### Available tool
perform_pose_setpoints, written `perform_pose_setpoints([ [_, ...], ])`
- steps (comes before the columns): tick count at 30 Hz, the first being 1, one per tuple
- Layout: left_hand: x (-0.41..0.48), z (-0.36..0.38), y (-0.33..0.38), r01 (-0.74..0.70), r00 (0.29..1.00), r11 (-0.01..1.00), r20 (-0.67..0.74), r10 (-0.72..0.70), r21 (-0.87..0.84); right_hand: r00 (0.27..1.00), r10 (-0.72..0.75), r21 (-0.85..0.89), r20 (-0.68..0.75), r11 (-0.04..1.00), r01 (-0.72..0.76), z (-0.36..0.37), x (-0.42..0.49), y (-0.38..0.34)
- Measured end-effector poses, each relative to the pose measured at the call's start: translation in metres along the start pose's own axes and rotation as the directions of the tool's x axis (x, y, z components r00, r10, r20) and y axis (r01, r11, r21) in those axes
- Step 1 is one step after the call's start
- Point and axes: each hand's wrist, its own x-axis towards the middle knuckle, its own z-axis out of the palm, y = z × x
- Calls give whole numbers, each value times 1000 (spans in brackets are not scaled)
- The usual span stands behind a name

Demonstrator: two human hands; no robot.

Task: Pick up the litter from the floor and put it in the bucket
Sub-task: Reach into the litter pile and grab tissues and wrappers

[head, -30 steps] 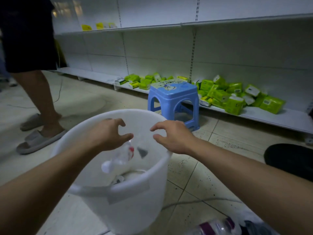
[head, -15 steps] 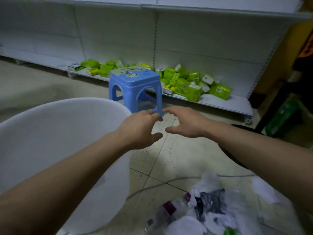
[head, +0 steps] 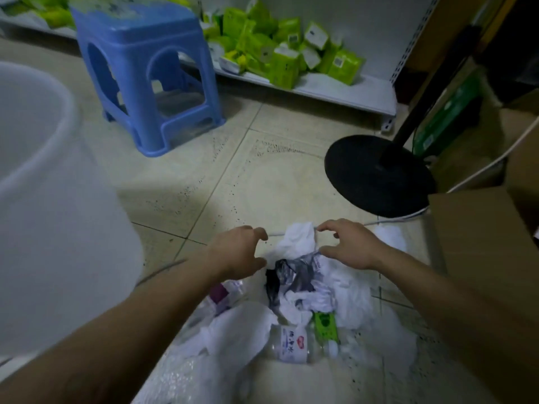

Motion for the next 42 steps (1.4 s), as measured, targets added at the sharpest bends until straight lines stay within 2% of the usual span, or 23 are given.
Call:
perform_pose_setpoints([
  [3, 11, 38, 13, 27, 997, 1000, 72, -27, 1, 998, 40, 46, 41, 998, -42, 30, 5, 25],
  [8, 13, 68, 11, 32, 993, 961, 102, -62, 274, 998, 63, 80, -26, 995, -61, 52, 30, 30],
  [12, 14, 74, -1, 33, 998, 935, 32, -47, 352, 998, 21, 21, -67, 1000, -19, 56, 64, 10],
  [16, 15, 71, -13, 98, 987, 985, -140, -78, 145, 994, 91, -96, 57, 992, -85, 64, 94, -7],
  [19, 13, 56, -23, 141, 956, 989, -253, -146, -37, 988, 127, -206, 90, 973, -106, 69, 103, -11],
  [21, 12, 42, -29, 160, 945, 980, -270, -186, -115, 991, 113, -134, 77, 986, -102, 72, 103, -11],
  [23, 10, 29, -32, 190, 942, 965, -244, -232, -182, 997, 62, 15, 52, 998, -63, 68, 101, -13],
  [26, 5, 16, -34, 238, 939, 929, -176, -295, -283, 992, -56, 163, 111, 986, 38, 55, 94, -23],
  [28, 0, 11, -34, 235, 932, 911, -186, -310, -338, 982, -128, 219, 140, 971, 95, 47, 88, -34],
  [31, -6, 2, -34, 214, 916, 898, -242, -321, -383, 977, -184, 300, 106, 943, 145, 36, 79, -49],
  [36, -17, -12, -39, 162, 889, 907, -343, -305, -388, 982, -189, 494, -11, 853, 170, 13, 60, -63],
  [39, -26, -30, -40, 125, 872, 920, -401, -280, -370, 981, -168, 509, -94, 839, 192, -2, 50, -73],
  [42, -38, -61, -39, 92, 871, 918, -416, -262, -386, 982, -179, 574, -55, 800, 178, -27, 36, -92],
])
